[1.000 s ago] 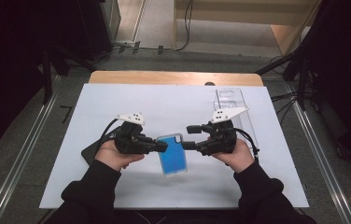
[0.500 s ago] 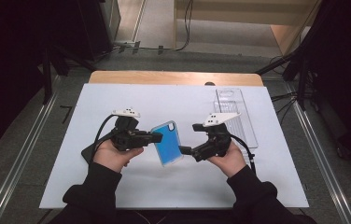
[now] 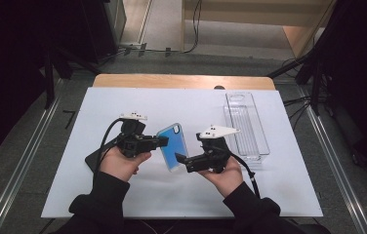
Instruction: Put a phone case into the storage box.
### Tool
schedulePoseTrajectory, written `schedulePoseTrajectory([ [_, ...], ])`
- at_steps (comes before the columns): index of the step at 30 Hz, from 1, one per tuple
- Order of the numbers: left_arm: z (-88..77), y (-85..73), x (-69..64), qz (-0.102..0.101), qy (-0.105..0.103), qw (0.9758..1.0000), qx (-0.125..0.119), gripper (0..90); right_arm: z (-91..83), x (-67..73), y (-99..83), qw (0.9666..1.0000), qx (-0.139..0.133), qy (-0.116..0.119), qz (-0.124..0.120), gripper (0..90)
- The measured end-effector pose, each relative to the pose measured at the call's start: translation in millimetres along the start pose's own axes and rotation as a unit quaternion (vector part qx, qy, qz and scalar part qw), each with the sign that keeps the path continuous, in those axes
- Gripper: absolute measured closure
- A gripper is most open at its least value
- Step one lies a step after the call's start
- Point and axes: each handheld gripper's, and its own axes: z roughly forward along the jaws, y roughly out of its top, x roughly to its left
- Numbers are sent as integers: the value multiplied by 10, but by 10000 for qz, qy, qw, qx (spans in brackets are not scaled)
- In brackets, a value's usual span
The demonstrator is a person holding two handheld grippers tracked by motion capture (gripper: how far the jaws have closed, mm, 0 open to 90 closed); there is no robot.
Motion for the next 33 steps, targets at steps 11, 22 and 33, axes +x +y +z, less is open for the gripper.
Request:
schedulePoseTrajectory([
  [11,54,-8,-73,-17,-36,10000,67,809,131,110,-20,9997,81,-214,-25,0],
  [22,107,-21,-196,88,-73,9999,74,808,245,145,-27,9994,161,-263,127,0],
  [33,107,-21,-212,141,-108,9998,73,805,244,159,-31,9996,114,-273,8,161],
])
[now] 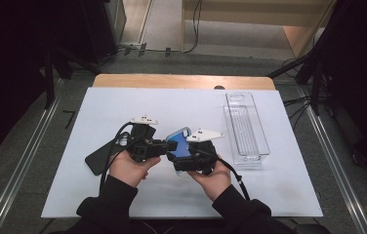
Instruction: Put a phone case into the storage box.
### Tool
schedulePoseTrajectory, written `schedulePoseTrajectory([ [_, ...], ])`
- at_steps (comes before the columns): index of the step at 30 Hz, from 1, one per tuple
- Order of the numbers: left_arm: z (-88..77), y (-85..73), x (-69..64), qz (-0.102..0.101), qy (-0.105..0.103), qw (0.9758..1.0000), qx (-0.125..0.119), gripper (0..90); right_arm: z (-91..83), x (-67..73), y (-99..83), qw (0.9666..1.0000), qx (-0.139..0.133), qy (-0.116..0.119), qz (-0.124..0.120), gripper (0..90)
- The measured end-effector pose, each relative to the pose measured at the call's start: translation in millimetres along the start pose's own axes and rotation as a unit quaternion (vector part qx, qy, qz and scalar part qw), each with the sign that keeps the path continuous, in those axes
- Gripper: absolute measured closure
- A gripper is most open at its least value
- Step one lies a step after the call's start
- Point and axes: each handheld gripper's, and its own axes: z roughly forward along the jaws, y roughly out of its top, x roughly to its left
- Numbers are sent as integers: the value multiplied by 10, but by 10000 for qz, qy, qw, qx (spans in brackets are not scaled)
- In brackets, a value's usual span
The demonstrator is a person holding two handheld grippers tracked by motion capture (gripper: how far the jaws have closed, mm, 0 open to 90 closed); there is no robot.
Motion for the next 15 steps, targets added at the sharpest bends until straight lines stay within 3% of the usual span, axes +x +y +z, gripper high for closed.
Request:
schedulePoseTrajectory([
  [9,-154,45,14,-34,-82,9997,-242,675,-3,-99,3,9999,39,-50,83,165],
  [15,-205,42,29,37,-161,9998,-122,586,-46,-227,16,9997,18,-173,158,165],
])
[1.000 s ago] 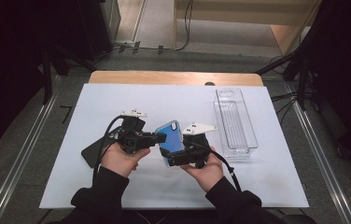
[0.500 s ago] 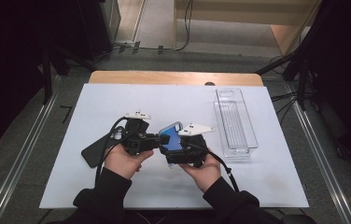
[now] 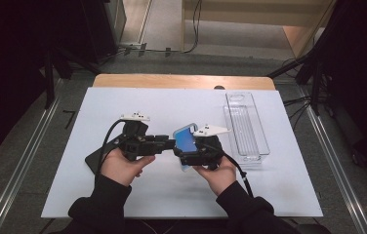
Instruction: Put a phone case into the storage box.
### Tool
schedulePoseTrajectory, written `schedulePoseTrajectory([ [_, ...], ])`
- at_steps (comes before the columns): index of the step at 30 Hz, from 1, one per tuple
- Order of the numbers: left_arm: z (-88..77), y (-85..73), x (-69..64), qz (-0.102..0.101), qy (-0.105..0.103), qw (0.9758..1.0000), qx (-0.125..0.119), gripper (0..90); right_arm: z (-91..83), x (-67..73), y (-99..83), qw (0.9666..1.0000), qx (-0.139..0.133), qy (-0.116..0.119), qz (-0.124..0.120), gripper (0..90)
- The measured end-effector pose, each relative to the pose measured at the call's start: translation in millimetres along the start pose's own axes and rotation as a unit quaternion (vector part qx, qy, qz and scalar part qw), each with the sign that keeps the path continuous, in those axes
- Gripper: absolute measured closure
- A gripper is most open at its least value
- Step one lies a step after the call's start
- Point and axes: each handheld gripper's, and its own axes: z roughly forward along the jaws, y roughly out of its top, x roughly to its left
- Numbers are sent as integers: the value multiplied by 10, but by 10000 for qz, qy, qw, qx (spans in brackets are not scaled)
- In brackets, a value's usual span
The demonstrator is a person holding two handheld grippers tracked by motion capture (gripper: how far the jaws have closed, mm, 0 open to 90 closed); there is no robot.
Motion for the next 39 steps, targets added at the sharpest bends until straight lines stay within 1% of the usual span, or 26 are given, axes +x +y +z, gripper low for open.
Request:
schedulePoseTrajectory([
  [2,5,-11,7,53,26,10000,75,546,-21,-42,11,10000,-31,-30,28,165],
  [3,10,-18,14,123,54,9999,100,523,-33,-62,16,10000,-49,-42,43,165],
  [5,15,-33,26,199,98,9996,166,500,-53,-105,27,10000,-48,-25,38,165],
  [7,19,-59,36,357,51,9992,172,454,-65,-145,37,10000,16,10,13,165],
  [8,23,-77,35,451,35,9988,177,450,-74,-162,38,10000,20,28,26,165],
  [10,31,-114,43,638,-12,9977,214,429,-96,-199,48,9999,34,103,49,165],
  [12,37,-153,62,748,-81,9969,208,402,-122,-226,66,9999,50,157,5,165],
  [14,45,-199,92,921,-139,9954,204,369,-149,-256,87,9997,86,230,-32,165],
  [15,52,-226,115,1028,-180,9943,224,368,-165,-267,97,9996,111,256,-48,165],
  [16,62,-258,146,1102,-269,9933,226,361,-181,-283,103,9995,110,292,-79,165],
  [17,73,-290,184,1158,-348,9924,220,333,-200,-294,109,9993,131,322,-97,165],
  [18,84,-323,224,1160,-397,9922,212,320,-219,-305,113,9993,115,320,-126,165],
  [20,103,-387,294,1092,-389,9930,237,320,-265,-326,117,9992,115,370,-125,165],
  [22,115,-455,351,1074,-380,9932,249,320,-304,-346,126,9991,103,402,-119,165],
  [24,117,-513,395,1132,-396,9925,239,320,-335,-371,142,9988,101,447,-153,165],
  [26,112,-562,415,1218,-309,9917,261,319,-364,-387,160,9987,105,463,-164,165],
  [27,108,-584,425,1286,-290,9908,292,319,-377,-397,168,9987,90,464,-181,165],
  [29,102,-634,436,1346,-333,9897,367,319,-403,-422,181,9986,102,472,-220,165],
  [30,97,-661,441,1343,-369,9895,391,319,-416,-436,187,9986,110,460,-244,165],
  [32,82,-711,464,1302,-437,9897,393,319,-446,-467,196,9984,124,485,-271,165],
  [33,76,-735,476,1276,-426,9901,404,319,-463,-481,202,9984,144,486,-254,165],
  [36,56,-803,515,1256,-313,9904,478,319,-507,-527,227,9984,107,481,-263,165],
  [39,30,-853,553,1149,-239,9918,502,319,-563,-575,266,9986,52,458,-271,165],
])
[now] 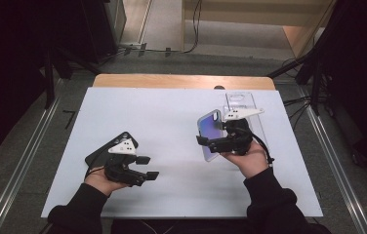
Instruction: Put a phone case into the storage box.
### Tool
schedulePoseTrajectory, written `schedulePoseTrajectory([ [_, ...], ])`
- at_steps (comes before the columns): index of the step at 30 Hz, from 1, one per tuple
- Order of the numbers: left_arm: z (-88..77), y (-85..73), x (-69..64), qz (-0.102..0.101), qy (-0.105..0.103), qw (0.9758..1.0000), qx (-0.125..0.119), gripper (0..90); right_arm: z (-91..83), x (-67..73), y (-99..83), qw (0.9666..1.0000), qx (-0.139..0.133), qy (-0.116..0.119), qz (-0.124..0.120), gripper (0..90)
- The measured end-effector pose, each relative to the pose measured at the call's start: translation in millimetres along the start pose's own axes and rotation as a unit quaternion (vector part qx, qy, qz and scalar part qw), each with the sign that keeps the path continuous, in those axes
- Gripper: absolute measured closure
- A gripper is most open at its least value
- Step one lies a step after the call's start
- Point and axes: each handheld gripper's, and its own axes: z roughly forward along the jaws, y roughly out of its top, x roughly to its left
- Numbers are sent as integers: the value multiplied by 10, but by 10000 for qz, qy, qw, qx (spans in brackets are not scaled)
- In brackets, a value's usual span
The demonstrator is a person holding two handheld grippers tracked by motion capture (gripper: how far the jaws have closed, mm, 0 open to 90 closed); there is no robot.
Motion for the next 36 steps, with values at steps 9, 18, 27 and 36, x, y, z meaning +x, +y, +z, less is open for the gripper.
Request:
schedulePoseTrajectory([
  [9,-67,-89,43,-324,159,9993,-114,319,-235,-219,128,9993,-249,-204,212,165],
  [18,-92,-154,34,-454,259,9985,-164,319,-386,-437,250,9965,-416,-600,415,165],
  [27,-141,-185,46,-620,319,9972,-261,319,-397,-692,319,9917,-515,-1000,623,165],
  [36,-153,-203,56,-687,403,9966,-212,319,-394,-977,358,9839,-640,-1403,908,164],
])
